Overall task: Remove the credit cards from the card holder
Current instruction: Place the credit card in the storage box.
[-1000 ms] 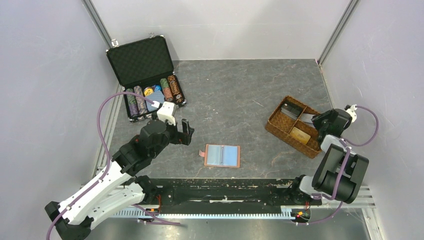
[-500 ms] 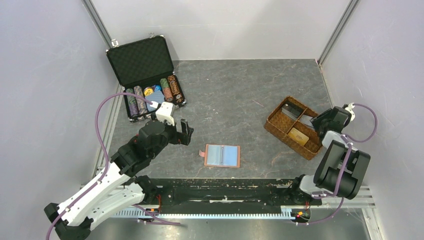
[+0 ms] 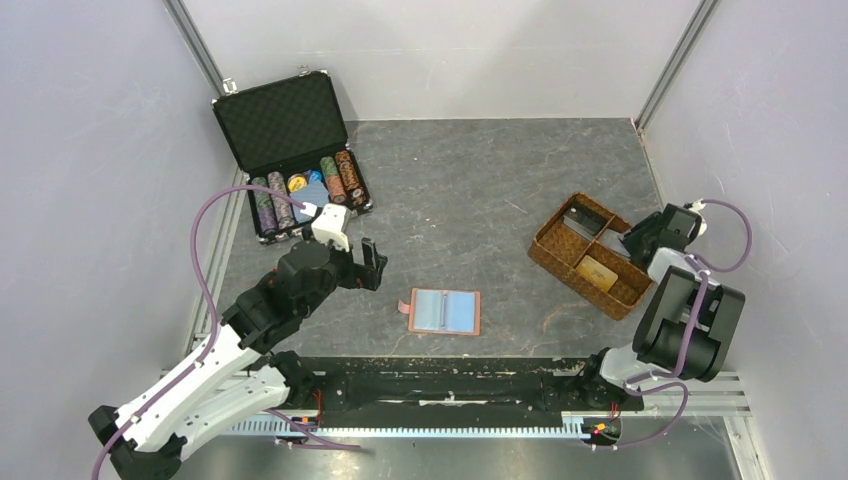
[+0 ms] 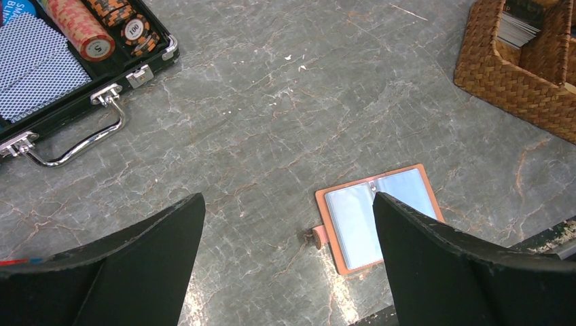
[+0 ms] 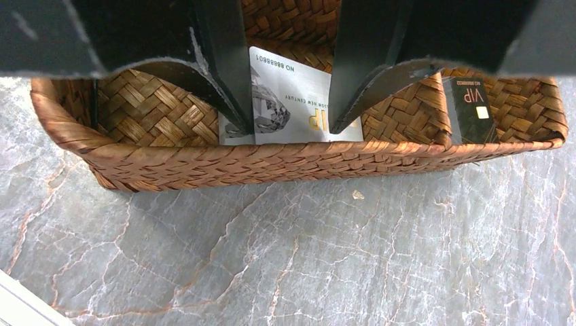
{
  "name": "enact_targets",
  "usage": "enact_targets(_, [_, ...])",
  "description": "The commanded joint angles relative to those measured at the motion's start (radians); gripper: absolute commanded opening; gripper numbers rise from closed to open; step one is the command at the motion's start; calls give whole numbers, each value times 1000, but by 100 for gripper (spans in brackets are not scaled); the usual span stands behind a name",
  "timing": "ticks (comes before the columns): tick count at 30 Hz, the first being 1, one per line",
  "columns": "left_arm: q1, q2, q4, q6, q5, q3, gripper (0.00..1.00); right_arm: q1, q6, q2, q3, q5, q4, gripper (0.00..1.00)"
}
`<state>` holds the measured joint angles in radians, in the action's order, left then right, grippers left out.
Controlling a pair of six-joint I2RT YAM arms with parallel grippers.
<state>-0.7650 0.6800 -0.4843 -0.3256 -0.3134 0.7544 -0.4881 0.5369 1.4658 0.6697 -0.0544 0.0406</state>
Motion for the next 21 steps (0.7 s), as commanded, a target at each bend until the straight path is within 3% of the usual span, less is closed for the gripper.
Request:
enact_targets(1, [2, 0, 22, 27, -12, 7, 100, 6, -11, 1, 76, 73, -95, 48])
enact_targets(21, [3, -3, 29, 28, -11, 1, 100, 16, -53, 57, 195, 98, -227, 54])
